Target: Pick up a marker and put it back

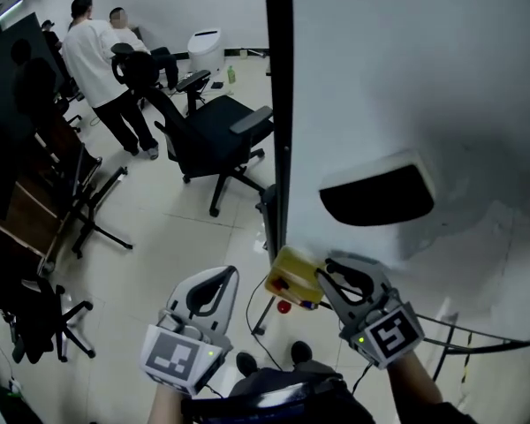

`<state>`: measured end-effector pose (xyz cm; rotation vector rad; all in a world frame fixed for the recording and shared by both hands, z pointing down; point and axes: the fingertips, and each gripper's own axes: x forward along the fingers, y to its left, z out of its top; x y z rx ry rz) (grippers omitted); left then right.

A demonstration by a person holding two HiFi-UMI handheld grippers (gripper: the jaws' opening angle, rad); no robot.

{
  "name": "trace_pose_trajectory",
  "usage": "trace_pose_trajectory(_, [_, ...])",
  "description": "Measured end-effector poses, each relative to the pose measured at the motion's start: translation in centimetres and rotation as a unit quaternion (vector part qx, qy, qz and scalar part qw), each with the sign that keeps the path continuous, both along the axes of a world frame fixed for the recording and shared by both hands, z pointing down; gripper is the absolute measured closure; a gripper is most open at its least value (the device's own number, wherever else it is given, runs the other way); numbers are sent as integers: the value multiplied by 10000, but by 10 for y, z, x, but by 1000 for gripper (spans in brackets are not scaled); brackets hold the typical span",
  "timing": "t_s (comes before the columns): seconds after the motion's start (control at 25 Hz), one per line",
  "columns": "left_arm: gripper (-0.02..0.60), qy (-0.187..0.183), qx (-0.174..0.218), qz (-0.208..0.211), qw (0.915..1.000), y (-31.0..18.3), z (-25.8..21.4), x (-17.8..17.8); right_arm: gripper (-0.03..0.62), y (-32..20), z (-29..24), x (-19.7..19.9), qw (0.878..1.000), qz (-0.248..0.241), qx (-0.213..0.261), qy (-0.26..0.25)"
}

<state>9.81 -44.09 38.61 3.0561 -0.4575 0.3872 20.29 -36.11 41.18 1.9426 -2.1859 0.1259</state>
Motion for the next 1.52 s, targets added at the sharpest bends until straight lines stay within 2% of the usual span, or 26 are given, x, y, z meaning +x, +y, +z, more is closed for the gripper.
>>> trace_pose_trajectory(0.44, [583,-143,-91,367,9992,5,12,17,500,12,45,-2,9986,281,-391,-211])
trace_pose_trajectory(0.76, [583,-241,-111,346,9990,14,14,20,497,20,72,2,9972,266,-687,-96])
trace_pose_trajectory(1.0, [583,-270,-100,311,9991,16,17,22,496,19,80,2,9973,204,-693,-156])
trace_pose_trajectory(1.4, [583,-251,-104,314,9991,12,17,22,492,16,82,-1,9960,83,-840,299])
trace_pose_trajectory(1.52, [583,-240,-93,326,9991,11,15,21,460,19,82,-4,9955,18,-835,444])
